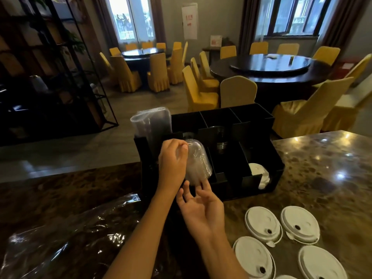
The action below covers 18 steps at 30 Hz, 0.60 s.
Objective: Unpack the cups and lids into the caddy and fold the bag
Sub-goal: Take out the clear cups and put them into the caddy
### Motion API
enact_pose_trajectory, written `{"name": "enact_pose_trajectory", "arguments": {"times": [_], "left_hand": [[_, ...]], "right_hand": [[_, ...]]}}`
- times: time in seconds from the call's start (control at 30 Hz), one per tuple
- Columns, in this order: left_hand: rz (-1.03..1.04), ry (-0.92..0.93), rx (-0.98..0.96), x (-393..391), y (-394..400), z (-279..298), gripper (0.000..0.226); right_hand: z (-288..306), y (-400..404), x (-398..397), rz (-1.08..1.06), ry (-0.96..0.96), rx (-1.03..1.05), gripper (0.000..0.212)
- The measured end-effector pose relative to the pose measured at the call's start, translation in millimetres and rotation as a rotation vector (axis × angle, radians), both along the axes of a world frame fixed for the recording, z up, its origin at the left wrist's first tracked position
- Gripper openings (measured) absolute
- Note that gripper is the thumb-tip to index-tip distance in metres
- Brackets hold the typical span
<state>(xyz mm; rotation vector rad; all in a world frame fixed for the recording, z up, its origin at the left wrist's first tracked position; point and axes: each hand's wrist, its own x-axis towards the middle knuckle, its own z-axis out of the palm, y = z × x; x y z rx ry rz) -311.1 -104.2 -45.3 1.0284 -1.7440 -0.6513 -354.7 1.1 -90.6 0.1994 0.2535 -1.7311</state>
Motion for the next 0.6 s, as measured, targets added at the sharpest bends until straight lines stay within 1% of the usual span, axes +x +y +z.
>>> {"name": "enact_pose_trajectory", "arguments": {"times": [0.1, 0.17, 0.23, 0.3, 0.33, 0.4, 0.43, 0.5, 0.6], "left_hand": [[0.080, -0.149, -0.178, 1, 0, -7, 0.023], [0.042, -0.249, -0.266, 2, 1, -8, 0.030], [-0.019, -0.356, -0.289, 3, 3, -8, 0.034], [-0.046, -0.466, -0.306, 4, 5, -11, 0.033], [-0.052, -0.517, -0.318, 5, 6, -14, 0.031], [-0.072, -0.607, -0.330, 8, 8, -21, 0.027], [-0.086, -0.641, -0.325, 9, 9, -25, 0.026], [-0.100, -0.689, -0.319, 10, 12, -32, 0.024], [-0.082, -0.746, -0.346, 11, 16, -39, 0.024]], "right_hand": [[-7, -2, 0, -0.013, 0.012, -0.012, 0.073], [-11, -3, 1, 0.011, 0.034, -0.047, 0.066], [-17, -5, 2, 0.038, 0.029, -0.067, 0.062], [-21, -6, 3, 0.047, -0.014, -0.062, 0.060], [-23, -7, 4, 0.051, -0.030, -0.050, 0.056], [-27, -8, 3, 0.057, -0.044, -0.006, 0.040], [-30, -8, 3, 0.056, -0.057, 0.028, 0.034], [-32, -9, 1, 0.055, -0.080, 0.094, 0.029], [-31, -6, -1, 0.077, -0.064, 0.153, 0.023]]}}
